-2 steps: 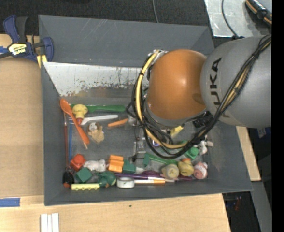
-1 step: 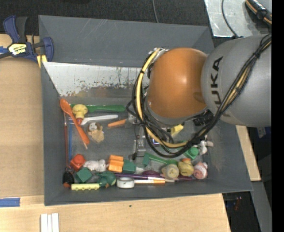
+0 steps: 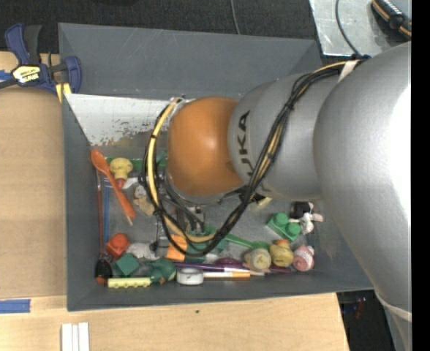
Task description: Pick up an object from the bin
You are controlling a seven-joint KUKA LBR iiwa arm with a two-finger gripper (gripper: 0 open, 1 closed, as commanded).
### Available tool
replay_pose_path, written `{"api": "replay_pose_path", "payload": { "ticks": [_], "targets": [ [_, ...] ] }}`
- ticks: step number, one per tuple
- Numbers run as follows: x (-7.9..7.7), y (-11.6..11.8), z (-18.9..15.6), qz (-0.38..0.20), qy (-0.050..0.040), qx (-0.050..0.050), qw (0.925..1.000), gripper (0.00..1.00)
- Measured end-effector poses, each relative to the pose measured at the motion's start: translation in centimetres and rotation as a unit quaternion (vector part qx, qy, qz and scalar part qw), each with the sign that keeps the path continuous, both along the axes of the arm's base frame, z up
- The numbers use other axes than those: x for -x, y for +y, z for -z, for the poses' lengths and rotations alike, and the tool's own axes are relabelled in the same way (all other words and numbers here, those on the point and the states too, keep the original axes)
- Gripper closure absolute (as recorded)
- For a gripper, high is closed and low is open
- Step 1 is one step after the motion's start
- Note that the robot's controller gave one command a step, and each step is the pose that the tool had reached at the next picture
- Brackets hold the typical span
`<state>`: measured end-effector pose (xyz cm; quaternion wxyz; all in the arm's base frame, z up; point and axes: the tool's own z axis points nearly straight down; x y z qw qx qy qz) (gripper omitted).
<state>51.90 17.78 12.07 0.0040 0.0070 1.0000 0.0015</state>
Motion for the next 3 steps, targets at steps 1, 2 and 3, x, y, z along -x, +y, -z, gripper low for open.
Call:
{"api": "replay_pose_path", "payload": {
  "ticks": [1, 2, 3],
  "targets": [
    [1.7, -0.3, 4.3, -0.046, -0.0052, -0.001, 0.9989, 0.0],
    [-0.1, 3.3, 4.9, -0.05, -0.0026, 0.001, 0.9988, 0.0],
    [-1.1, 5.4, 4.9, -0.068, -0.0027, 0.0, 0.9977, 0.0]
  ]
}}
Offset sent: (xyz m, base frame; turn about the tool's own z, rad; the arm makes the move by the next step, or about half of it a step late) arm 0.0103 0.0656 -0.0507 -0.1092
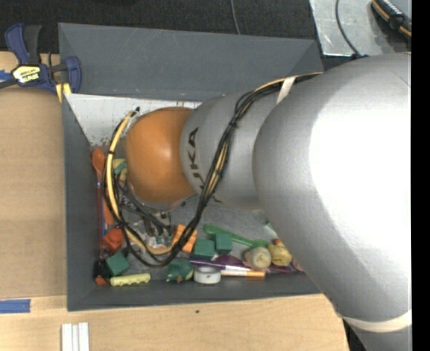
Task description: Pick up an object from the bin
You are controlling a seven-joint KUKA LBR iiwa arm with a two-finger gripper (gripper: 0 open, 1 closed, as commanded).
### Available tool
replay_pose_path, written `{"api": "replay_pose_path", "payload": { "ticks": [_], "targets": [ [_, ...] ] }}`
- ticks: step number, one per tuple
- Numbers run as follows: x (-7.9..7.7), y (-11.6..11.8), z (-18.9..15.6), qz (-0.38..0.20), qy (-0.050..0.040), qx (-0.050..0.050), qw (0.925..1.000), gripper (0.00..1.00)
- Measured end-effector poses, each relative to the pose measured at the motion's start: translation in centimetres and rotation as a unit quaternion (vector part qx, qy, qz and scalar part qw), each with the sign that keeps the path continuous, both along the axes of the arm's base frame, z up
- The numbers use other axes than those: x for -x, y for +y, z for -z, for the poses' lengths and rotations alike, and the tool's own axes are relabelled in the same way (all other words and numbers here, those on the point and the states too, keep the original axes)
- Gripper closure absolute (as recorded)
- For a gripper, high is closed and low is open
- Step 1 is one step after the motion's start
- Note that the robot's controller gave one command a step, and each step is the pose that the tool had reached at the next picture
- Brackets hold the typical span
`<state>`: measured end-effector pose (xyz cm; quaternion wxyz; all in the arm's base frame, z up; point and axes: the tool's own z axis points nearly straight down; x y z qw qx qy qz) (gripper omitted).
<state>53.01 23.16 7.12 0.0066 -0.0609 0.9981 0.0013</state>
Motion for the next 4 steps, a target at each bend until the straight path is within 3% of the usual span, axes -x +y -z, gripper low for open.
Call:
{"api": "replay_pose_path", "payload": {
  "ticks": [1, 4],
  "targets": [
    [-1.08, 0.84, 0.05, -0.029, -0.0028, 0.001, 0.9996, 0.0],
    [-1.3, 1.23, 0.05, -0.034, -0.0032, 0.0, 0.9994, 0.0]
  ]
}}
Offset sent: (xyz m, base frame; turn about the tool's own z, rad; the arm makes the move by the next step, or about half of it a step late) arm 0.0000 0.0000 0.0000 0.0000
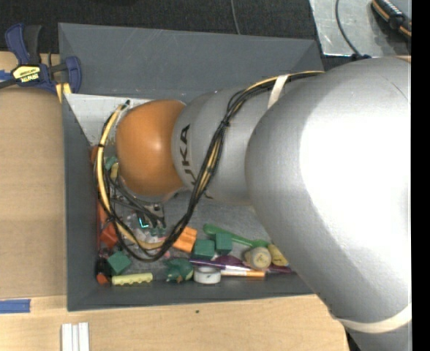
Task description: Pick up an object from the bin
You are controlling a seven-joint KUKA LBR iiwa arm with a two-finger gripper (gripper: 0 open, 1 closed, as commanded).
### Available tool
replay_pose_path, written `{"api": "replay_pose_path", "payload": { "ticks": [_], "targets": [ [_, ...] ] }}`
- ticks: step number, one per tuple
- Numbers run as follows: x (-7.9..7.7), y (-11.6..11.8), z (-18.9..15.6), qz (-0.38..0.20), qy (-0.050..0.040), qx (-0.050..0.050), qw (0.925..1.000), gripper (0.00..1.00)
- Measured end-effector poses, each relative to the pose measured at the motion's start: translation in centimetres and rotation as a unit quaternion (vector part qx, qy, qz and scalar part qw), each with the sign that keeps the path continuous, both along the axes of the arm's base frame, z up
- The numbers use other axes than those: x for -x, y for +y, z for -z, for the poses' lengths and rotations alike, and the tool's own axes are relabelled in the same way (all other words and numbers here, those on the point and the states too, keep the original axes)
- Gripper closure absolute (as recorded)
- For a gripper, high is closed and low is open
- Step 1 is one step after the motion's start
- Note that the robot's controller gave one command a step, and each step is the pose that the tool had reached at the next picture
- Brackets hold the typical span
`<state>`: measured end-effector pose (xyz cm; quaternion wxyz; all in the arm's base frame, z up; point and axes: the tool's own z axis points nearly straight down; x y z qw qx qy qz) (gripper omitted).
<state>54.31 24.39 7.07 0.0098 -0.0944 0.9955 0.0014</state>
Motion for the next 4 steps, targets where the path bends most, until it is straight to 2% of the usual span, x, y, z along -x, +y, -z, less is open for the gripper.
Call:
{"api": "replay_pose_path", "payload": {
  "ticks": [1, 2, 3, 4],
  "targets": [
    [0.0, 0.0, 0.0, 0.0, 0.0011, 0.0, 1.0, 1.0],
    [0.0, 0.0, 0.0, 0.0, 0.0011, 0.0, 1.0, 1.0],
    [-0.2, -0.6, 0.0, -0.051, 0.0006, 0.0, 0.9987, 1.0],
    [-0.2, -1.3, -0.7, -0.179, -0.0014, 0.003, 0.9838, 1.0]
  ]
}}
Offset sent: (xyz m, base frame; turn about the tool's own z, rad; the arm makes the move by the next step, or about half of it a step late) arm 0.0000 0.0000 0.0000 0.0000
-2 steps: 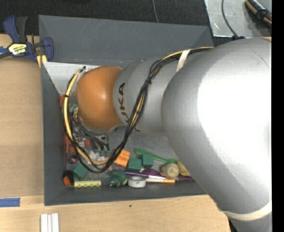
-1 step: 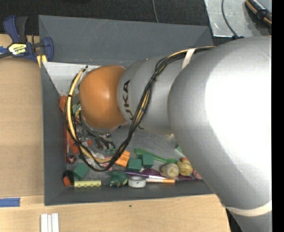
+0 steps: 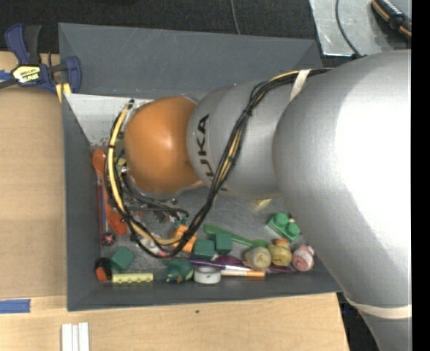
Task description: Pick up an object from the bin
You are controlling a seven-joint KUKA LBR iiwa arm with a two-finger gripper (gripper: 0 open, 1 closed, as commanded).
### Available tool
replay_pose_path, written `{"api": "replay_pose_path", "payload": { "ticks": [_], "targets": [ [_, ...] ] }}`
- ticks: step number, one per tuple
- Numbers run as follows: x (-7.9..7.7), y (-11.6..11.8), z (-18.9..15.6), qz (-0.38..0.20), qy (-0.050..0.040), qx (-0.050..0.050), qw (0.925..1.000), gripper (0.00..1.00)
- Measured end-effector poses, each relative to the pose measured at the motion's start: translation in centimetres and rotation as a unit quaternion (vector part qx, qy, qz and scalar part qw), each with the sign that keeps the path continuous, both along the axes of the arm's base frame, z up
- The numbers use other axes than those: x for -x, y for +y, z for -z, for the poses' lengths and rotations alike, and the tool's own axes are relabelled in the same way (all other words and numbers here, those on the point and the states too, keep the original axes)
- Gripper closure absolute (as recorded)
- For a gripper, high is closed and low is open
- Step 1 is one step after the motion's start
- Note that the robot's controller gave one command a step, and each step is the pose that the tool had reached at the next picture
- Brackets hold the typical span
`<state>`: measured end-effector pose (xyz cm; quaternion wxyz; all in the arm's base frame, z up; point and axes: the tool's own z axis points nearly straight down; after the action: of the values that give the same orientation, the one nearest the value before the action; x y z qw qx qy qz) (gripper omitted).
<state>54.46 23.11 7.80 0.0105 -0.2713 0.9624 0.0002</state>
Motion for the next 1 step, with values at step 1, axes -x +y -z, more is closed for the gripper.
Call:
{"api": "replay_pose_path", "payload": {
  "ticks": [1],
  "targets": [
    [-0.15, -0.12, -5.81, 0.07, 0.0032, 0.0, 0.9975, 1.0]
  ]
}}
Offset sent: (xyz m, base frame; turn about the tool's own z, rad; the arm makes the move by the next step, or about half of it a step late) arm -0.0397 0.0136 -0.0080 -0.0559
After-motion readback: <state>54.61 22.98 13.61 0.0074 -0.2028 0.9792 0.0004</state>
